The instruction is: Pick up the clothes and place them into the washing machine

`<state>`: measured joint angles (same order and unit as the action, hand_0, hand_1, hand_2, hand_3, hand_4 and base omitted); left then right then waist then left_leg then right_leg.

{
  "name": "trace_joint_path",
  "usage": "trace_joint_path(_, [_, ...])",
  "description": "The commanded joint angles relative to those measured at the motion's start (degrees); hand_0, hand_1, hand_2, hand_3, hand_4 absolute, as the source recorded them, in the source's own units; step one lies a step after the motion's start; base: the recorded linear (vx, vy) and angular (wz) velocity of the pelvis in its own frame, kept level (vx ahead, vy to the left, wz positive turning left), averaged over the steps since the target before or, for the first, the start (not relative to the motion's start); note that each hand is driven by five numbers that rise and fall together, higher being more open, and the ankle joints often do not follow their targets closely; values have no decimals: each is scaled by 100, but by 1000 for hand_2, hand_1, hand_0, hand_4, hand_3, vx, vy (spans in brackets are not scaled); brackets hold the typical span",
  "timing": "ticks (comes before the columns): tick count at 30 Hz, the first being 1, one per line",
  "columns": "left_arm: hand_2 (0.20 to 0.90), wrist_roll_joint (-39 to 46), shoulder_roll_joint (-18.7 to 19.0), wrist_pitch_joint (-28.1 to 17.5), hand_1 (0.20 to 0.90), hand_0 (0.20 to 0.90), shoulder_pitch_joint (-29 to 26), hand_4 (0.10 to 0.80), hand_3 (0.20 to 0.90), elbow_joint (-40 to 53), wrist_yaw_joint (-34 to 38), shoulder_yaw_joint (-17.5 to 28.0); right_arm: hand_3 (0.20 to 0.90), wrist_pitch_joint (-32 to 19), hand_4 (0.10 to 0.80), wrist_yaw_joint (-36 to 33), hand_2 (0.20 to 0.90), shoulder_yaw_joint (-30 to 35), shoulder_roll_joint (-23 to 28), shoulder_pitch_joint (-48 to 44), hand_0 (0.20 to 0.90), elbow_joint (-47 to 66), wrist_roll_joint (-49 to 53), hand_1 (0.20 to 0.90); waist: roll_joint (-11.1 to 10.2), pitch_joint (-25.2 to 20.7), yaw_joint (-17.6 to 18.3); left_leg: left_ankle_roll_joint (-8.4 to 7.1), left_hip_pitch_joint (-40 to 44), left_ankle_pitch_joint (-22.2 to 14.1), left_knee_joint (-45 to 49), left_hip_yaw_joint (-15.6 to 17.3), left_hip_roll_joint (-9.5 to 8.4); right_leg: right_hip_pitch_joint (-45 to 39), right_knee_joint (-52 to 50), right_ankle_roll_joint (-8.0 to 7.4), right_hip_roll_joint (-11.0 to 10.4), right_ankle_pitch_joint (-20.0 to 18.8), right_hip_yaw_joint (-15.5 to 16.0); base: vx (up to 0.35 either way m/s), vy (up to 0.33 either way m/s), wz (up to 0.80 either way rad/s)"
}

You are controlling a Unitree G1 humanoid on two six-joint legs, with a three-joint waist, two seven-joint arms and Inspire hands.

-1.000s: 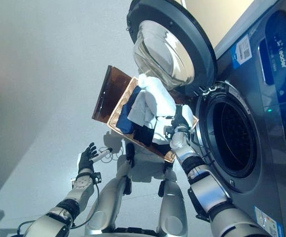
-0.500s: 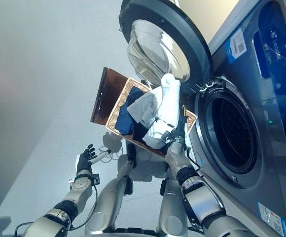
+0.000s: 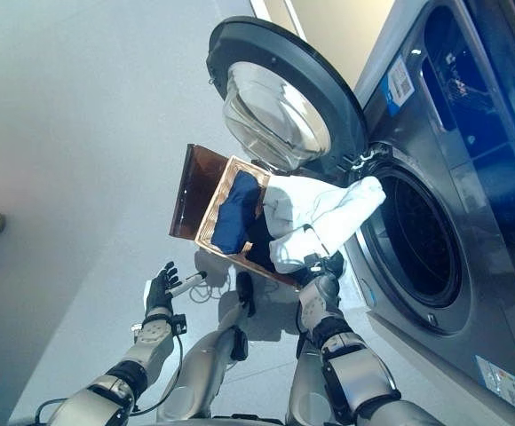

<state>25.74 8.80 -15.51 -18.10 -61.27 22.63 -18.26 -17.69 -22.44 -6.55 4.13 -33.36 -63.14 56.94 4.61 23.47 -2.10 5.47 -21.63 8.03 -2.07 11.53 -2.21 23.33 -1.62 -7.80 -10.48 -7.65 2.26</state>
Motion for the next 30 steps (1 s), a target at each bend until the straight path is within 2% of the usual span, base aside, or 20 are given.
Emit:
trace_joint_path(1, [900, 132, -5, -265, 900, 900, -96, 800, 900, -393, 132, 69, 200, -572, 300, -105, 200, 337, 123, -200, 200, 229, 438, 200, -79, -143, 68, -521, -235, -1086, 1090, -146, -52, -358, 127, -397, -572, -312, 44, 18, -14, -5])
trace_joint_path(7, [900, 245, -63, -200, 900, 900, -71, 800, 900, -561, -16, 81, 200, -675, 300, -63, 200, 939, 365, -263, 200, -204, 1139, 200, -64, -241, 105, -557, -159, -1049, 950, -155, -34, -377, 170, -373, -542, -277, 55, 16, -21, -1])
trace_joint_path(14, [900, 351, -101, -188, 900, 900, -66, 800, 900, -571, -169, 24, 200, -714, 300, -45, 200, 1254, 641, -315, 200, -347, 1362, 200, -23, -228, 150, -575, -176, -1041, 958, -166, -10, -317, 89, -323, -498, -186, 19, 13, -41, -1])
trace_joint_path(22, [900, 518, -104, -179, 900, 900, -34, 800, 900, -351, -335, -118, 200, -912, 300, -178, 200, 1534, 1082, -585, 200, -220, 1538, 200, 181, -65, 204, -611, -311, -981, 954, -168, 21, -50, -120, -248, -442, -46, -65, -8, -36, -4])
trace_joint_path(26, [900, 567, -119, -151, 900, 900, -17, 800, 900, -367, -390, -128, 200, -913, 300, -304, 200, 1634, 1390, -777, 200, -250, 1418, 200, 292, -42, 229, -626, -411, -920, 926, -126, 17, 94, -158, -225, -430, -46, -114, -23, -10, -5])
trace_joint_path(30, [900, 602, -116, -159, 900, 900, 102, 800, 900, -363, -449, -158, 200, -826, 300, -459, 200, 1785, 2049, -1075, 200, -460, 1196, 200, 411, -39, 236, -649, -509, -936, 932, -111, 11, 244, -238, -215, -427, 11, -172, -8, -2, -1])
